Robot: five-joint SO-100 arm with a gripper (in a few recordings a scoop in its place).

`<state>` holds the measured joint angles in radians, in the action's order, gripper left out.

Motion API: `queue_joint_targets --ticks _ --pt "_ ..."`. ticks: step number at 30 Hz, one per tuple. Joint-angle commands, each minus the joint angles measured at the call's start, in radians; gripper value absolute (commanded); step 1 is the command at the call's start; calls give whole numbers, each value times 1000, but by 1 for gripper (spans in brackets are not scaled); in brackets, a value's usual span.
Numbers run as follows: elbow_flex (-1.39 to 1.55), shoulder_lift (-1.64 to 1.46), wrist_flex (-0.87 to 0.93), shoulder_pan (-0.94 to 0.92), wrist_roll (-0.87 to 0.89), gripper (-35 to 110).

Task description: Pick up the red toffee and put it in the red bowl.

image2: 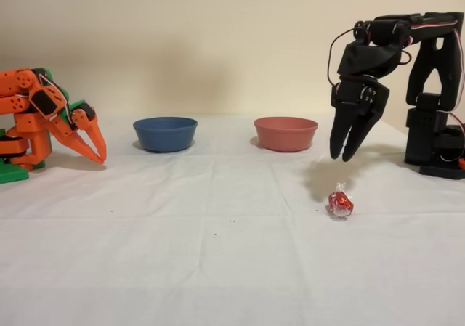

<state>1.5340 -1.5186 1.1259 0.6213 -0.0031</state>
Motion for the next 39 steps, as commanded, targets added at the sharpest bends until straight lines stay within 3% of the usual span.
queue_joint_targets --ticks 1,4,39 --pt "-11 -15 14 11 3 29" --pt "40 -23 25 14 -17 34" --pt "69 196 -199 61 -20 34"
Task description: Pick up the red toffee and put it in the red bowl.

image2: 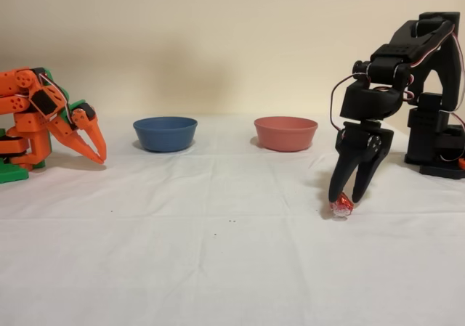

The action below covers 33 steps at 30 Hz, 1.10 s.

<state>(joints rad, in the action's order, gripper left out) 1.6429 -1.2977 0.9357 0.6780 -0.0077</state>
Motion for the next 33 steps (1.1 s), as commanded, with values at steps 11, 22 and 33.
queue_joint_targets --ticks 11,22,33 --pt "-98 34 -20 -14 -38 34" --pt "-138 74 -26 -34 -80 31" --pt "-84 40 -54 -72 -127 13"
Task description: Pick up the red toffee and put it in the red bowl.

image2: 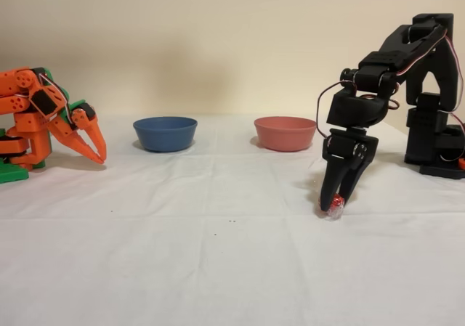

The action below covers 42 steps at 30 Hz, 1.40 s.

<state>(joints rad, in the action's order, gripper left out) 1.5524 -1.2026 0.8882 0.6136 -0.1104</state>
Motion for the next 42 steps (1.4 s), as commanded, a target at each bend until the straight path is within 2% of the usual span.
queue_joint_targets --ticks 1,9,18,29,42 --pt "11 -61 -8 -12 -31 12" --pt "60 -106 -18 -31 -58 4" --pt "104 -163 -15 -31 -64 4" --pt "124 -377 83 -81 -114 3" --pt "112 -614 235 -291 -202 2"
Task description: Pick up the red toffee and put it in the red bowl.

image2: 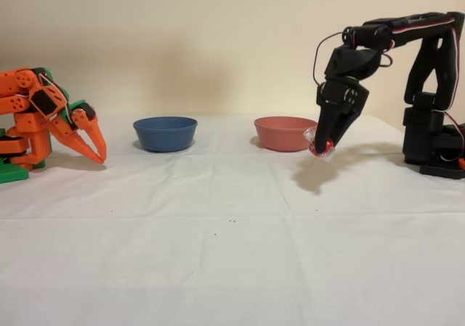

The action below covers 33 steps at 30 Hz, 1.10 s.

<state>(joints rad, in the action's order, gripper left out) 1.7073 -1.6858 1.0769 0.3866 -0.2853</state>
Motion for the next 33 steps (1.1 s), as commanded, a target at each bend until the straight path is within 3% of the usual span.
queue_joint_targets --ticks 1,21,33 --pt "-52 -138 57 -94 -34 2" --pt "-3 -298 52 -739 -267 2" --pt "77 -219 -92 -876 -276 2"
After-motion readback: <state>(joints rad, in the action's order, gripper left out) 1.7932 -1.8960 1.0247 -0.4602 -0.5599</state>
